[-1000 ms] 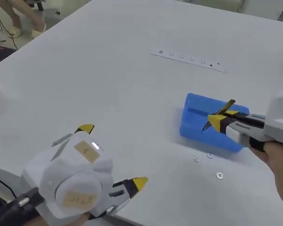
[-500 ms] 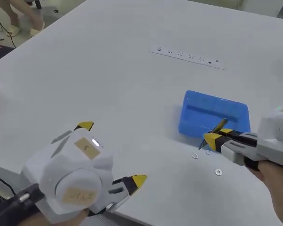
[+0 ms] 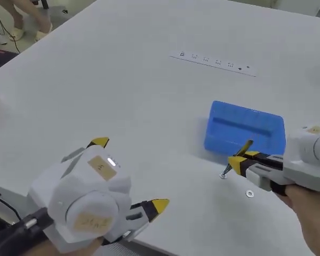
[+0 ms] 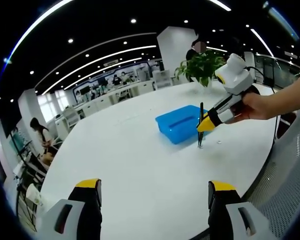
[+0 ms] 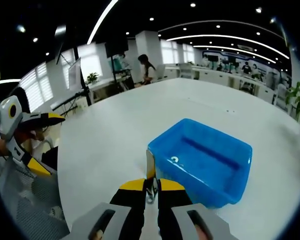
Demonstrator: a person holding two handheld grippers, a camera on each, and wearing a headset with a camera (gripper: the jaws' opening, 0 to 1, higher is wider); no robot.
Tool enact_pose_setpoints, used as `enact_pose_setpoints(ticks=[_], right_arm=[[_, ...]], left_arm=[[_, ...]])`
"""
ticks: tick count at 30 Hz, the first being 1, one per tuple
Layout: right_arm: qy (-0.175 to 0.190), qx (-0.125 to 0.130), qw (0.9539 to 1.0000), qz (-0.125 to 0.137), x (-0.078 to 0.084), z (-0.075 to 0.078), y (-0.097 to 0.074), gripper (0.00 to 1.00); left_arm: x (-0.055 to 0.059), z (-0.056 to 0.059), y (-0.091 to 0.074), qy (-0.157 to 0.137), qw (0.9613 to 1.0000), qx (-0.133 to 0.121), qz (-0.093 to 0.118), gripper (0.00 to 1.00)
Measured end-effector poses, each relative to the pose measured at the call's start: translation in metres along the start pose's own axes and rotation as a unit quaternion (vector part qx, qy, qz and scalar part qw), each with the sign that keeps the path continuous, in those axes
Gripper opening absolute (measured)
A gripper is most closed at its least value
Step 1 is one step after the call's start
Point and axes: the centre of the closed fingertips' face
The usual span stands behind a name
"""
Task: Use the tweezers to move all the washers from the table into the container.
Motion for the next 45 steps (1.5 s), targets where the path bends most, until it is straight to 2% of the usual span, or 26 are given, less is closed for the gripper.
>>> enact_pose_setpoints(ticks=[8, 23, 35, 45], right_arm=[[-0.030, 0.002, 0.9996, -0.001, 0.003, -0.003, -0.001, 0.04], [-0.040, 0.002, 0.9990, -0.021, 0.004, -0.002, -0.004, 0.03], [-0.030, 0.005, 0.9995, 0.004, -0.015, -0.003, -0.018, 0.02], [-0.041, 0.024, 0.9980, 0.042, -0.052, 0.004, -0.028, 0.02]], left_arm=[[0.001, -0.001, 0.000, 0.000, 1.0000, -0.003, -0.001, 0.90], [0.000, 0.000, -0.001, 0.004, 1.0000, 0.000, -0.002, 0.89], [0.000, 0.001, -0.001, 0.009, 1.0000, 0.001, -0.002, 0.89], [0.002, 0.005, 0.000, 0.018, 0.9998, 0.007, -0.007, 0.89]])
Point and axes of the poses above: the centre of the closed fingertips' face, and the gripper's own axes: y roughly forward along the fingers, z roughly to its right, x roughly out of its underside, and after that the axes turned 12 degrees about y, right-handed
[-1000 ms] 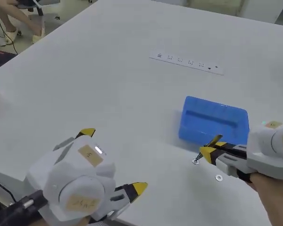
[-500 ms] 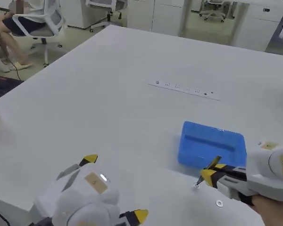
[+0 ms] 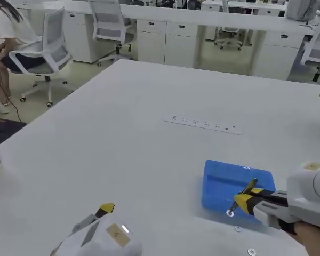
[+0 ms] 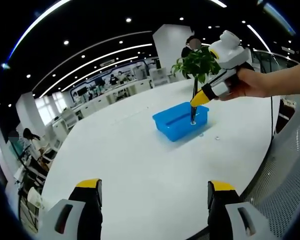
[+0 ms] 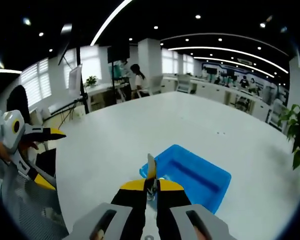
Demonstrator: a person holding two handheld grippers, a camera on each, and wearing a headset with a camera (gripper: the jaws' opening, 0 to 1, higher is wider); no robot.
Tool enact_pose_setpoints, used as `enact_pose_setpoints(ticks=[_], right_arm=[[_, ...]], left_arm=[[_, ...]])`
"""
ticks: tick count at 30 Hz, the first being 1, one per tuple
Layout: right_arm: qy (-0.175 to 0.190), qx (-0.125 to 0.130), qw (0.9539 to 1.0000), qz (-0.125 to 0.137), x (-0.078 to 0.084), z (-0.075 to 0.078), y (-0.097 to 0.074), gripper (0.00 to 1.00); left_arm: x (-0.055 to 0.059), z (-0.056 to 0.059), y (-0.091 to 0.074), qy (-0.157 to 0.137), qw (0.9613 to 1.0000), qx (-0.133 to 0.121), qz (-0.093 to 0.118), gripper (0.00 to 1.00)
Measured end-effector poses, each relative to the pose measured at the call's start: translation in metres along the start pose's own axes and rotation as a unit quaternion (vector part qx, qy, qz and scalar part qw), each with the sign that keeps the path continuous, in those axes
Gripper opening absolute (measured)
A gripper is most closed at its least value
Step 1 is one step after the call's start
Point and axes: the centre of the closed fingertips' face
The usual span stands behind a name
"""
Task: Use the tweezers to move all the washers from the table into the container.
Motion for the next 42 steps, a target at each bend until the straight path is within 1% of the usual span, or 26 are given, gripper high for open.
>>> enact_pose_setpoints(ticks=[3, 4, 6, 10, 13, 17, 21, 27, 31, 38, 42], right_arm=[[0.002, 0.008, 0.9999, 0.011, -0.011, 0.005, -0.001, 0.02], [0.002, 0.009, 0.9999, 0.013, -0.012, 0.006, 0.000, 0.02], [-0.001, 0.020, 0.9996, 0.021, -0.018, 0.012, 0.001, 0.03], [0.003, 0.028, 0.9993, 0.024, -0.024, 0.021, 0.005, 0.03], [0.002, 0.035, 0.9993, 0.015, -0.020, 0.026, 0.011, 0.03], [-0.001, 0.044, 0.9990, 0.011, -0.018, 0.035, 0.017, 0.03], [0.009, 0.055, 0.9984, 0.006, -0.013, 0.047, 0.023, 0.03], [0.028, 0.065, 0.9975, -0.005, -0.001, 0.057, 0.033, 0.03], [0.029, 0.066, 0.9973, -0.013, 0.004, 0.059, 0.040, 0.03], [0.030, 0.070, 0.9968, -0.026, 0.014, 0.064, 0.046, 0.03], [0.030, 0.067, 0.9969, -0.031, 0.018, 0.061, 0.049, 0.03]], left_arm=[[0.000, 0.000, 0.000, -0.002, 1.0000, 0.001, 0.001, 0.89], [0.000, 0.000, 0.000, -0.002, 1.0000, 0.000, 0.000, 0.89], [0.001, 0.000, 0.000, -0.002, 1.0000, -0.001, -0.001, 0.89], [0.002, -0.001, 0.000, -0.002, 1.0000, -0.003, -0.004, 0.89], [0.002, -0.002, 0.000, -0.001, 1.0000, -0.006, -0.004, 0.89], [0.003, -0.001, 0.001, 0.002, 1.0000, -0.004, -0.008, 0.89], [0.003, 0.001, 0.002, 0.007, 0.9999, 0.001, -0.012, 0.89], [0.005, 0.004, 0.003, 0.008, 0.9998, 0.008, -0.016, 0.89], [0.005, 0.004, 0.003, 0.008, 0.9997, 0.011, -0.018, 0.89], [0.006, 0.004, 0.003, 0.006, 0.9997, 0.011, -0.020, 0.88], [0.007, 0.004, 0.003, 0.007, 0.9997, 0.011, -0.022, 0.88]])
Point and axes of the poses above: the centre of the closed fingertips' face, and the gripper's own axes: y roughly forward along the fingers, z roughly to its right, x roughly out of its underside, and after that the axes turned 12 degrees about y, right-handed
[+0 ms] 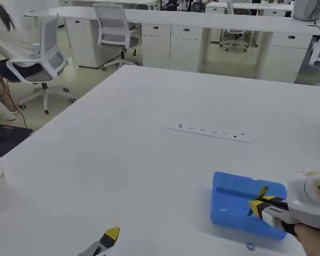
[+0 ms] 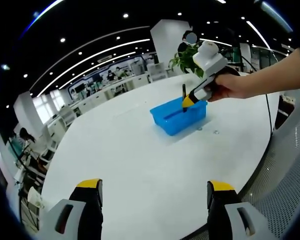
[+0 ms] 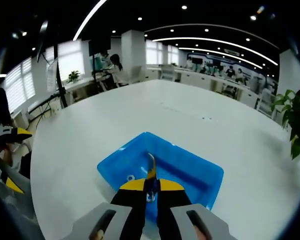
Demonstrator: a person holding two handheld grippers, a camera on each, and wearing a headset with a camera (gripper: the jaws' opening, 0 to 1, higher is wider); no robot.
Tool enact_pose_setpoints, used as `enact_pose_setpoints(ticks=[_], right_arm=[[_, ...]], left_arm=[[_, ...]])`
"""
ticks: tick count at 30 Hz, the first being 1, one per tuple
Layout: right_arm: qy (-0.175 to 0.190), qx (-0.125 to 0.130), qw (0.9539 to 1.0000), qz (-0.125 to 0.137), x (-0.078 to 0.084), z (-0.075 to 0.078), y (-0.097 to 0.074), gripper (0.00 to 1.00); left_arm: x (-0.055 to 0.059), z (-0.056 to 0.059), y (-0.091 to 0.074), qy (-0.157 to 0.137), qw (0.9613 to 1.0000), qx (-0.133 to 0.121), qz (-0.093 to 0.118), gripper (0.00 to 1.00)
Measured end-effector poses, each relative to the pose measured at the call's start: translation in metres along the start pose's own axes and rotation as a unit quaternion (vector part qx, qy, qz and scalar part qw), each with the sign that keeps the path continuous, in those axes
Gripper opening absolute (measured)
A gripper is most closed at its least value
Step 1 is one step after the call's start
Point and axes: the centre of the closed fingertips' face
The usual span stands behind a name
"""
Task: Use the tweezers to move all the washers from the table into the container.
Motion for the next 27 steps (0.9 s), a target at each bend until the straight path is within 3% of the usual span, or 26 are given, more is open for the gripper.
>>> enact_pose_setpoints(ticks=[13, 18, 27], right_arm=[[-0.003, 0.009, 0.9999, 0.004, 0.001, 0.001, -0.005, 0.04], [0.015, 0.007, 0.9997, 0.019, -0.008, 0.000, -0.011, 0.05], [-0.002, -0.004, 0.9991, 0.043, -0.025, -0.013, -0.033, 0.04]], left_arm=[[-0.001, 0.000, 0.000, 0.000, 1.0000, 0.000, 0.002, 0.88], [-0.002, 0.000, 0.000, 0.003, 1.0000, -0.002, 0.004, 0.88], [-0.004, -0.003, -0.002, -0.003, 0.9999, -0.007, 0.011, 0.88]])
Point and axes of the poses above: the centre of the closed fingertips' face, and the gripper's own axes: y roughly forward along the fingers, z roughly to its right, x roughly out of its underside, and after that the axes turned 12 degrees about y, right-handed
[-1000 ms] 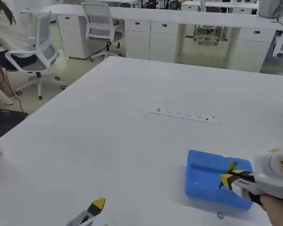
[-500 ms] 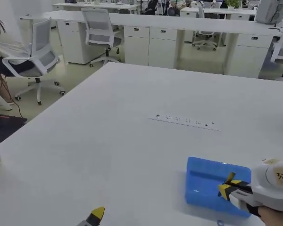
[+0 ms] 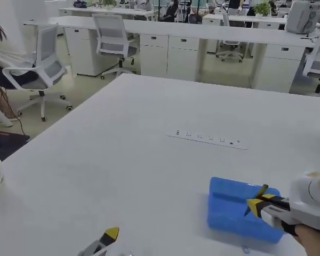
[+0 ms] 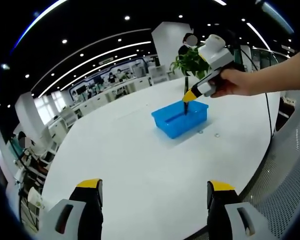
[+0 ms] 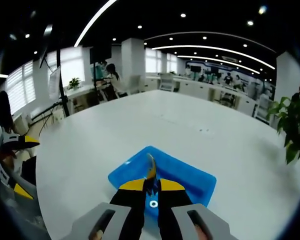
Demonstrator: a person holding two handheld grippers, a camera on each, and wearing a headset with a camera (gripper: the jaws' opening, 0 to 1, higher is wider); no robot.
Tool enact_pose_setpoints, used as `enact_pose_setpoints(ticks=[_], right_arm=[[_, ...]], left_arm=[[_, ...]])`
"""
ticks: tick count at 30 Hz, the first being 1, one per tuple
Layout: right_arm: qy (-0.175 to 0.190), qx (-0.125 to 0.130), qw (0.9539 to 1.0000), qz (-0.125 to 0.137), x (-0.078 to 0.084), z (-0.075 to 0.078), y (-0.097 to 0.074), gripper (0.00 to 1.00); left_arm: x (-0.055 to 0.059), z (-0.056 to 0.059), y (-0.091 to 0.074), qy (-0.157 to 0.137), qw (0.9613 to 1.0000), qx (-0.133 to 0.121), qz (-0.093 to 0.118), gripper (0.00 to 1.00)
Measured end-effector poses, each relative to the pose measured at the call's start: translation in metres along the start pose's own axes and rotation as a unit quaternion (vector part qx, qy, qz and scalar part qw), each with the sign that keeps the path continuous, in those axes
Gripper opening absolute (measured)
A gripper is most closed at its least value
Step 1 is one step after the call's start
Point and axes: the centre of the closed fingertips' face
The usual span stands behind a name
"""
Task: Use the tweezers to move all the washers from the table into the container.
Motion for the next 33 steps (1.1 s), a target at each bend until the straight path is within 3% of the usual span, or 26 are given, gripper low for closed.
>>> enact_pose_setpoints(ticks=[8, 18, 25, 33], right_arm=[[-0.007, -0.006, 0.9997, 0.021, -0.009, -0.012, -0.025, 0.04], [0.004, -0.017, 0.9991, 0.038, -0.007, -0.025, -0.049, 0.04], [0.011, -0.022, 0.9991, 0.036, 0.004, -0.030, -0.055, 0.05], [0.023, -0.018, 0.9995, 0.013, 0.030, -0.029, -0.048, 0.05]], left_arm=[[-0.001, -0.005, -0.002, -0.013, 0.9998, -0.012, 0.007, 0.88], [-0.002, -0.007, -0.002, -0.010, 0.9997, -0.019, 0.010, 0.88], [-0.003, -0.009, -0.002, -0.010, 0.9996, -0.022, 0.012, 0.88], [-0.002, -0.008, -0.002, -0.007, 0.9997, -0.020, 0.008, 0.88]])
Point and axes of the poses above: the centre of the closed fingertips' face, and the gripper's own axes: y roughly forward along the fingers, z roughly to its right, x roughly out of its underside, and after that the axes turned 12 degrees about y, right-handed
